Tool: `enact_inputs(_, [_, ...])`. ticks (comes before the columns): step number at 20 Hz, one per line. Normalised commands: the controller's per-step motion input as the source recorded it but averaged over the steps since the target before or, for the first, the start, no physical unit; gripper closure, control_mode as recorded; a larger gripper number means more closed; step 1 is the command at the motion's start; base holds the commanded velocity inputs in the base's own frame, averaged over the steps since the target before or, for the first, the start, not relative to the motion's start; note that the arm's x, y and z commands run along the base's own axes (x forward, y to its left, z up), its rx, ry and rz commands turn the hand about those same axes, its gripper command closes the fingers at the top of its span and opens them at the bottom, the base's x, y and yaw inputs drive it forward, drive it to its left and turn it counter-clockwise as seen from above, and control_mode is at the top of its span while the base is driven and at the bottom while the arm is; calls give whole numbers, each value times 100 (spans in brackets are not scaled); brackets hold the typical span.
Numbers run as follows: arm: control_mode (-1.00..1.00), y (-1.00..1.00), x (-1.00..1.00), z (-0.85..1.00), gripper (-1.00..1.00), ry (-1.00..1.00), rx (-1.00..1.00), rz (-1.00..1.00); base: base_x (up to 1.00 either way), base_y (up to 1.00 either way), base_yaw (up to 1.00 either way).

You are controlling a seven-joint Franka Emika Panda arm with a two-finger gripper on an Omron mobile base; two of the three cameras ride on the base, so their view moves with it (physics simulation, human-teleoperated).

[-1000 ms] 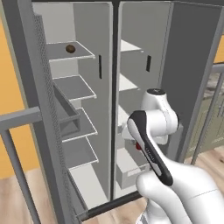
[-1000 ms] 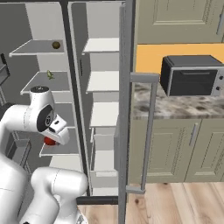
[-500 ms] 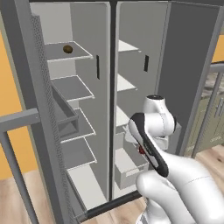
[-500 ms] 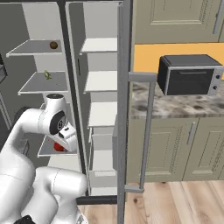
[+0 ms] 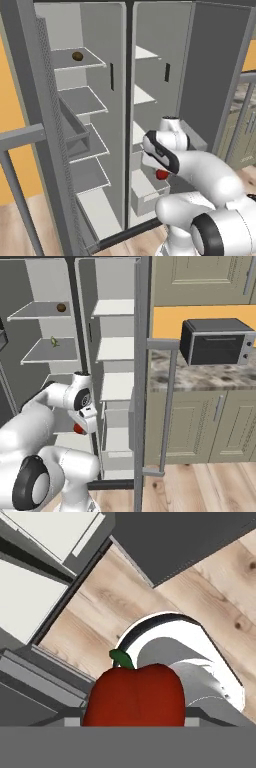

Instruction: Take the bell pepper and kiwi from the fridge shelf and place them in the freezer drawer to begin freezing them.

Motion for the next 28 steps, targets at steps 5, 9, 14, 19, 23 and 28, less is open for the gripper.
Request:
enact_inputs(5, [-100, 0, 36, -25, 100, 9, 0, -17, 0, 0, 0])
enact_inputs(9, [-100, 0, 43, -45, 100, 8, 0, -14, 0, 0, 0])
enact_inputs(14, [-100, 0, 39, -45, 100, 1, -1, -9, 0, 0, 0])
enact_inputs(19, [-100, -1, 33, -33, 100, -3, -1, -1, 0, 0, 0])
enact_inputs(23, [-100, -17, 10, -21, 100, -7, 0, 0, 0, 0, 0])
enact_inputs(28, [-100, -25, 0, -15, 100, -6, 0, 0, 0, 0, 0])
